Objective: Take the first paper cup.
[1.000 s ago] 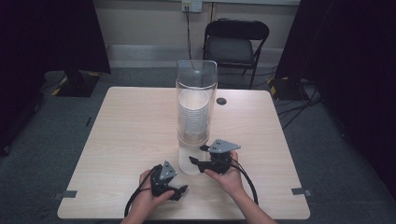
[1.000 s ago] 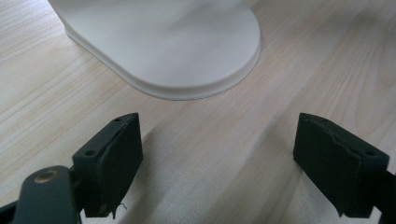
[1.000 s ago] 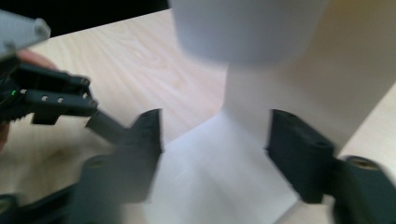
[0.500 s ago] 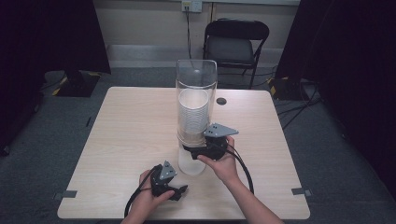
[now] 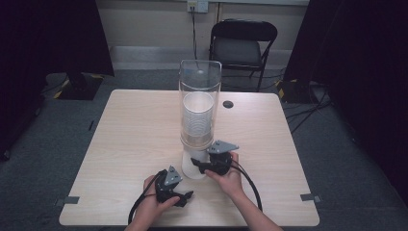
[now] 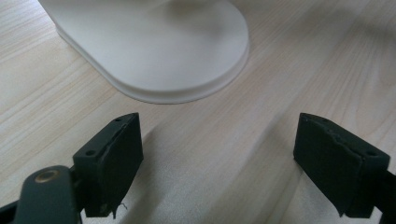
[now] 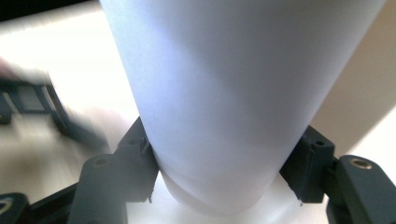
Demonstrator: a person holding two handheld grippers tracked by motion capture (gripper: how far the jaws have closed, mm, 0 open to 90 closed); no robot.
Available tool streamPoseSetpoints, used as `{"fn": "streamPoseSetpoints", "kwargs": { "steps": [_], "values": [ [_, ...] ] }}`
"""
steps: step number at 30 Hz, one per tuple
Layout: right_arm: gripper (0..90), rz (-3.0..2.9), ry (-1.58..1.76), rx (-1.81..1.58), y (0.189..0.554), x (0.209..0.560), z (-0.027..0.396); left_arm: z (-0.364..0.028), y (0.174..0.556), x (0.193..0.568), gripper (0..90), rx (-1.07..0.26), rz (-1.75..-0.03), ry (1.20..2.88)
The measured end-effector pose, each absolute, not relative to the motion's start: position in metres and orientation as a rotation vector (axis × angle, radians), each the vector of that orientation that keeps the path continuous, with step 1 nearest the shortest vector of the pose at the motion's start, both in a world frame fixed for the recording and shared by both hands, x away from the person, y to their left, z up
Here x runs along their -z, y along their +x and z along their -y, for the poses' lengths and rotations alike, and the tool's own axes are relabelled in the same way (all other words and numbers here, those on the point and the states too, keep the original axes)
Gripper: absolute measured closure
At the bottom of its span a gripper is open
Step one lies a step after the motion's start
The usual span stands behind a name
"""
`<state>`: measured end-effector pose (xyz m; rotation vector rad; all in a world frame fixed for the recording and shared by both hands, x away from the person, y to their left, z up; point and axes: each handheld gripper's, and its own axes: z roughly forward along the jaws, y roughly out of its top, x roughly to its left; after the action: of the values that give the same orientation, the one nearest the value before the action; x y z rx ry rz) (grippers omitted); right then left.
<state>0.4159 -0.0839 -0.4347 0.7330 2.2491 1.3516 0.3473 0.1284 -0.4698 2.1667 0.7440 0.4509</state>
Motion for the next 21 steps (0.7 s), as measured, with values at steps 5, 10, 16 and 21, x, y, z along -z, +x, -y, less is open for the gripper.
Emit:
{"fn": "streamPoseSetpoints", "kwargs": {
  "steps": [5,10,16,21],
  "values": [
    [35.3,-2.311,0.729,-1.335,0.414,0.444,0.09,-0.128,0.347,0.47,15.2,-0.45,-0.745,2.168],
    [34.5,-2.335,0.72,-1.294,0.413,0.444,0.096,-0.128,0.347,0.47,15.1,-0.45,-0.745,2.168],
    [33.9,-2.328,0.736,-1.249,0.407,0.443,0.116,-0.128,0.347,0.47,15.2,-0.45,-0.745,2.169],
    [33.6,-2.327,0.746,-1.25,0.402,0.442,0.131,-0.128,0.347,0.47,15.2,-0.45,-0.745,2.169]
  ]
}}
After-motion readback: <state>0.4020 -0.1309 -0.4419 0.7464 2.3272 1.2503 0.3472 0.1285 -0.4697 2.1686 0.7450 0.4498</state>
